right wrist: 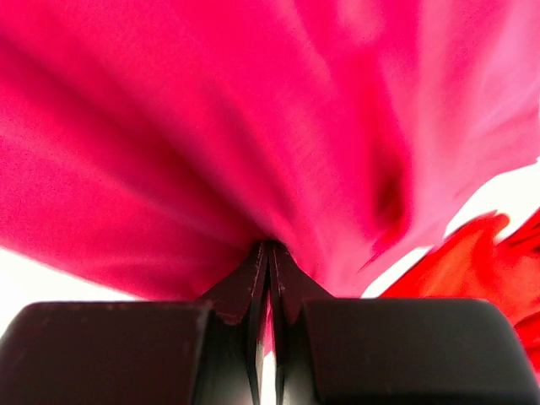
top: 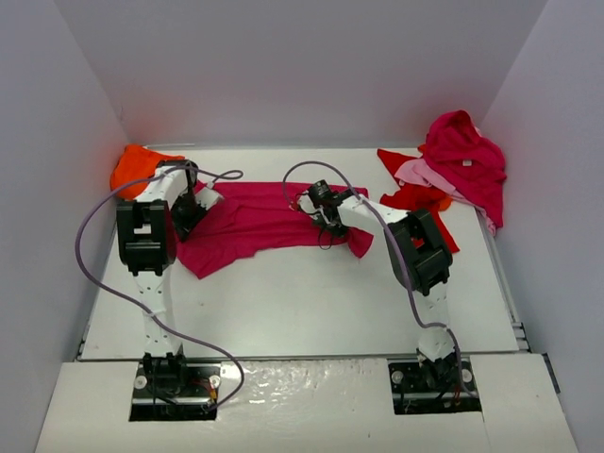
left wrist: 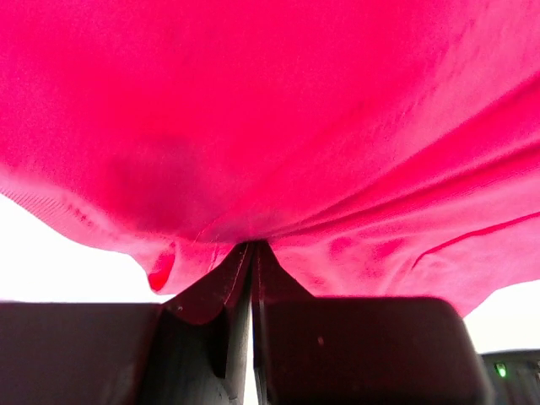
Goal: Fold and stack the t-shirts
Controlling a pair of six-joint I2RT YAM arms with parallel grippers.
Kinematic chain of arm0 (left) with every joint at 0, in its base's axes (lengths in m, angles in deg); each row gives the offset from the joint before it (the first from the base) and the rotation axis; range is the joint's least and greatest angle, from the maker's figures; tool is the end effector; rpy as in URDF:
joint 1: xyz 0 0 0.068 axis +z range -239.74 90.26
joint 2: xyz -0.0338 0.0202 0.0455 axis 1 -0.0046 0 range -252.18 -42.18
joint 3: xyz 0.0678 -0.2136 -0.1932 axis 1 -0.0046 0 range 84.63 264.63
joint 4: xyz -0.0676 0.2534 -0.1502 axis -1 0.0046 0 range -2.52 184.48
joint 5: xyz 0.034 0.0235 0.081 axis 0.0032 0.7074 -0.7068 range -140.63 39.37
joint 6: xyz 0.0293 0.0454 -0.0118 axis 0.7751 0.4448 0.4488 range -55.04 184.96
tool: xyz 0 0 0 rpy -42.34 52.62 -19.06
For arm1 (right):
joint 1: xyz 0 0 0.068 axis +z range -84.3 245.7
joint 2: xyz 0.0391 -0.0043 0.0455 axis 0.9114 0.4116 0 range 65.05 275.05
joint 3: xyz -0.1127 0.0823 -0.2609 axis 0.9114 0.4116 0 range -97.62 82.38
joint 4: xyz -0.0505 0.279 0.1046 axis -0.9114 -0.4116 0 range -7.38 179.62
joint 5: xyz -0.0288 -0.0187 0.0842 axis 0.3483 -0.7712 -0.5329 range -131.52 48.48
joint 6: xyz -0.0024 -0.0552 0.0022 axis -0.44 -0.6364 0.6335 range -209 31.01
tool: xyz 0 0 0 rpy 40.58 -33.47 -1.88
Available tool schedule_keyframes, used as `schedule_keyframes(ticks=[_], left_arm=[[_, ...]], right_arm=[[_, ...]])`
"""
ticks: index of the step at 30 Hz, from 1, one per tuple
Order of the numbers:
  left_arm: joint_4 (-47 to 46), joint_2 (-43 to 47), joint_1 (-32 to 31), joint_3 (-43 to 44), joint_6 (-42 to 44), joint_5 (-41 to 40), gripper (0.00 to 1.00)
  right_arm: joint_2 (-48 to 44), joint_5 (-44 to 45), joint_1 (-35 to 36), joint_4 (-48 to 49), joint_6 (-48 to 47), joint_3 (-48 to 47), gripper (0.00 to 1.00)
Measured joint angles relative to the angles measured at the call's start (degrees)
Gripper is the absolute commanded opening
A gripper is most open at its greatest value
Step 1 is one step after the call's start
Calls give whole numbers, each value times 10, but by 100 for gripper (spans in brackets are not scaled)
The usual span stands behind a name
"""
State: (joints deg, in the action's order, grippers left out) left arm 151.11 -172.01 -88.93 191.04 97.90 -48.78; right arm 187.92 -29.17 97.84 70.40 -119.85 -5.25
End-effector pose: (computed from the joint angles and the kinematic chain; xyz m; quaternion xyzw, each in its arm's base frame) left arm 0.4983 0.0058 0.1635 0.2770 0.9604 -0.0079 0.0293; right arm 0.4365 0.2646 0.1477 -0.4667 0.8244 -0.0991 0.3045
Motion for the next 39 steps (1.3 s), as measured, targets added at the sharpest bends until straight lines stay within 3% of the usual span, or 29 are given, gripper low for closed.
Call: schedule_keyframes(ticks=[5, 7, 9, 17, 23, 25, 27, 34, 39], left_arm=[[-31, 92, 0, -90, 19, 21, 2], [-35, 152, 0, -134, 36, 22, 7], [-52, 217, 0, -179, 58, 13, 8], [-144, 388, -49, -383, 150, -34, 10], [-227, 460, -105, -566, 202, -52, 15], [-253, 475, -109, -590, 210, -53, 18], [-293, 492, -109, -606, 217, -57, 28], [-457, 531, -116, -695, 250, -89, 28], [-508, 509, -134, -718, 262, -99, 28]], right_arm=[[-80, -6, 4, -38, 9, 97, 8], [-116, -2, 3, -53, 14, 125, 14], [-160, 0, 1, -56, 19, 140, 30], [-352, 10, -27, -46, 19, 155, 50], [-419, -7, -114, -47, 18, 183, 51], [-426, -10, -124, -52, 20, 189, 51], [-430, -19, -122, -53, 23, 195, 51], [-443, -36, -118, -55, 31, 208, 51], [-443, -40, -118, -55, 36, 213, 52]])
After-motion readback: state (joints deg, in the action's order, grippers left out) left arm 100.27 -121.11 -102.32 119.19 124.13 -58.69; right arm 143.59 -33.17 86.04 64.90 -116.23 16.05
